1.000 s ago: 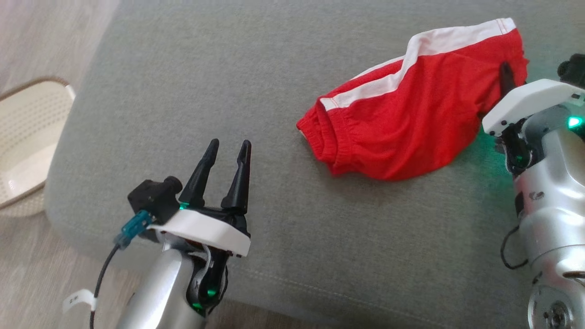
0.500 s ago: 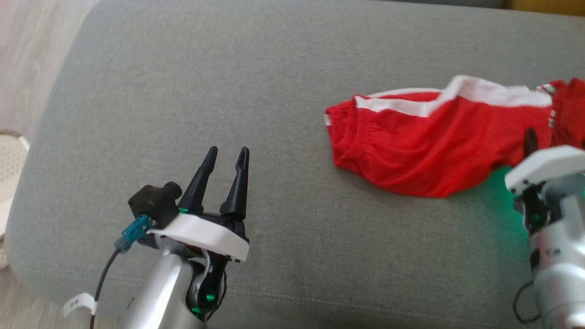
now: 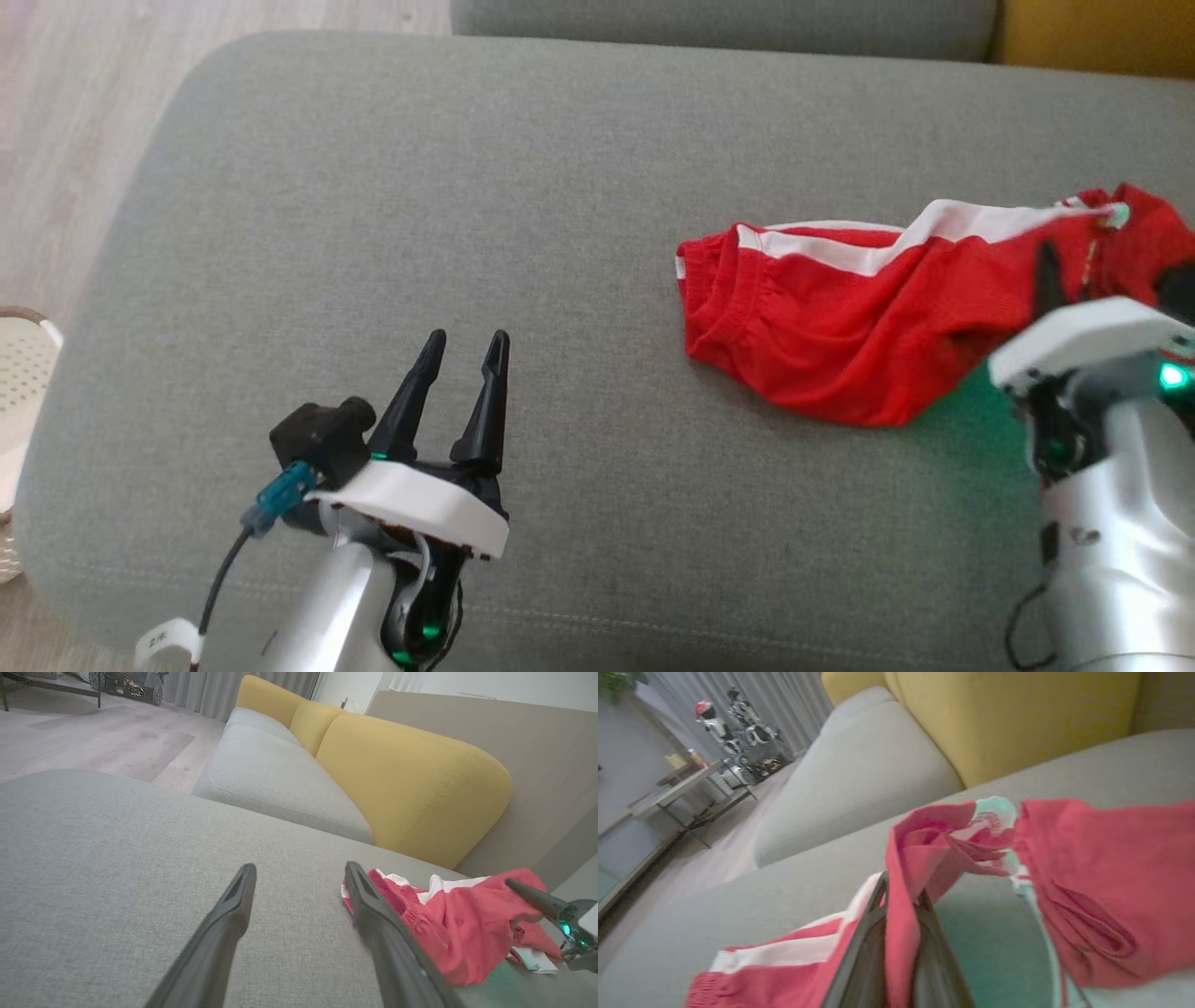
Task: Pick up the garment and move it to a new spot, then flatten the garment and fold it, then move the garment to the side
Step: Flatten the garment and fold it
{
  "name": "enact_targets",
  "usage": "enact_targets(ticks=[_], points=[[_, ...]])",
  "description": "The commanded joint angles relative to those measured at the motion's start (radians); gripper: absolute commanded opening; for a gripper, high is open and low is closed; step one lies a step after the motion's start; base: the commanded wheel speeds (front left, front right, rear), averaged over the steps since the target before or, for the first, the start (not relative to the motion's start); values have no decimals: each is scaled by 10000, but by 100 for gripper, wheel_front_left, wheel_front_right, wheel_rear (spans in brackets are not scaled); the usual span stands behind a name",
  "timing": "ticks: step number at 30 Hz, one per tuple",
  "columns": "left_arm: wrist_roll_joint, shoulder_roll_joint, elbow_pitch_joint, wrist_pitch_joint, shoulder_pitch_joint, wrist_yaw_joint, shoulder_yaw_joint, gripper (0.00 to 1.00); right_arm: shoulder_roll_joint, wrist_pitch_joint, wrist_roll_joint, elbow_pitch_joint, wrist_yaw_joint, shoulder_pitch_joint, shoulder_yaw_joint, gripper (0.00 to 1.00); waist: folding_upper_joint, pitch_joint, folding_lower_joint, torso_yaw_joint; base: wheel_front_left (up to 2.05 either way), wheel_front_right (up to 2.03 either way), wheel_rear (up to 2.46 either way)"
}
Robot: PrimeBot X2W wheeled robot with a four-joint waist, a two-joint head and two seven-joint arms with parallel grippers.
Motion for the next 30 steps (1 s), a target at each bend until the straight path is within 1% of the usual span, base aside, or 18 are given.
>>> enact_targets(ticks=[1,7,12,17,21,25,26,27,30], points=[[52,78,-289,-122,-180,-15,331,100,144,-81,194,-682,-9,-138,636,0,0,-130,0,111,0,0,0],[58,78,-314,-122,-47,5,426,100,256,103,714,-1924,-9,394,2401,0,0,-328,0,372,0,0,0],[33,78,-310,-122,48,-20,458,100,283,380,820,-2394,-9,672,3780,0,0,-378,0,610,0,0,0],[-21,78,-329,-122,81,-10,410,100,296,487,789,-2173,-9,596,4431,0,0,-349,0,831,0,0,0],[-114,78,-368,-122,39,16,313,100,307,583,711,-1542,-9,321,4829,0,0,-225,0,1083,0,0,0],[-210,78,-374,-122,18,50,181,100,315,427,663,-830,-9,-10,5116,0,0,-60,0,1334,0,0,0],[-235,78,-367,-122,9,59,152,100,316,364,682,-668,-9,-93,5190,32,0,-20,0,1393,0,0,0],[-267,78,-361,-122,0,68,125,100,317,311,754,-513,-9,-164,5254,100,0,25,0,1455,0,0,0],[-325,78,-349,-122,-24,99,93,100,318,265,1097,-163,-9,-325,5682,100,0,128,0,1581,0,0,0]])
